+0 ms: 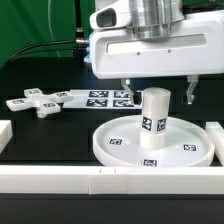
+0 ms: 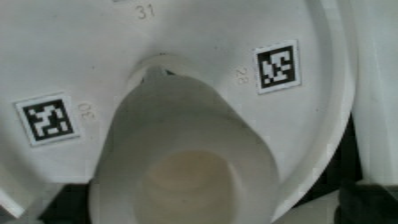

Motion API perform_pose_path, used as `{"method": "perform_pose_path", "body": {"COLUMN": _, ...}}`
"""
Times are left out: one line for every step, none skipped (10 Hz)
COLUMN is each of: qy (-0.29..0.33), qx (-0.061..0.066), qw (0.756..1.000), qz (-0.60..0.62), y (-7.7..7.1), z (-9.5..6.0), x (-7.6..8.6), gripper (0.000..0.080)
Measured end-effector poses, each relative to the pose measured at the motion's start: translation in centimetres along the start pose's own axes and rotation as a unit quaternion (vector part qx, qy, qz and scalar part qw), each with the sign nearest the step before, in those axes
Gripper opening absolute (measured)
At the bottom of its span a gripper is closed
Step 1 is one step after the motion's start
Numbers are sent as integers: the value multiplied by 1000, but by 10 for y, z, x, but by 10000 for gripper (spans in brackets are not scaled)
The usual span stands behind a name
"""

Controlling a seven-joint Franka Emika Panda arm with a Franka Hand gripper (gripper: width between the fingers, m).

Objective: Assemble round table

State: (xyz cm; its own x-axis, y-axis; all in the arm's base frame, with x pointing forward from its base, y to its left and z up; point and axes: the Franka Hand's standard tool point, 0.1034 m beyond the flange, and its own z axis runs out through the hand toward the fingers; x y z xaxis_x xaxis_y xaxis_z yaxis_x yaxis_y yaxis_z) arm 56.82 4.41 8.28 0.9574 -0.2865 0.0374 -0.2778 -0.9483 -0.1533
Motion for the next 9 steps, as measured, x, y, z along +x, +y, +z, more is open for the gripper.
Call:
{"method": "perform_pose_path", "body": {"qy": 0, "qx": 0, "qw": 999, "qz": -32, "y": 1, "z": 0, "x": 0, "gripper": 649}}
{"method": "perform_pose_path", "body": {"qy": 0, "qx": 0, "qw": 998, "qz": -68, "y": 0, "z": 0, "x": 0, "gripper": 649}}
{"method": "perform_pose_path", "body": {"qy": 0, "qx": -2, "qw": 995, "qz": -97, "y": 0, "z": 0, "x": 0, "gripper": 649}}
{"method": "perform_pose_path", "body": {"qy": -1, "qx": -14, "qw": 984, "qz": -178, "y": -2, "z": 0, "x": -1, "gripper": 649}}
{"method": "perform_pose_path", "body": {"qy": -2, "qx": -17, "qw": 970, "qz": -244, "y": -3, "z": 0, "x": 0, "gripper": 649}}
{"method": "perform_pose_path", "body": {"qy": -9, "qx": -17, "qw": 954, "qz": -300, "y": -4, "z": -1, "x": -1, "gripper": 649}}
{"method": "perform_pose_path", "body": {"qy": -20, "qx": -17, "qw": 938, "qz": -347, "y": -6, "z": 0, "x": -3, "gripper": 649}}
{"method": "perform_pose_path", "body": {"qy": -22, "qx": -16, "qw": 917, "qz": -399, "y": -10, "z": 2, "x": -6, "gripper": 649}}
{"method": "perform_pose_path", "body": {"qy": -23, "qx": -16, "qw": 904, "qz": -426, "y": -11, "z": 4, "x": -9, "gripper": 649}}
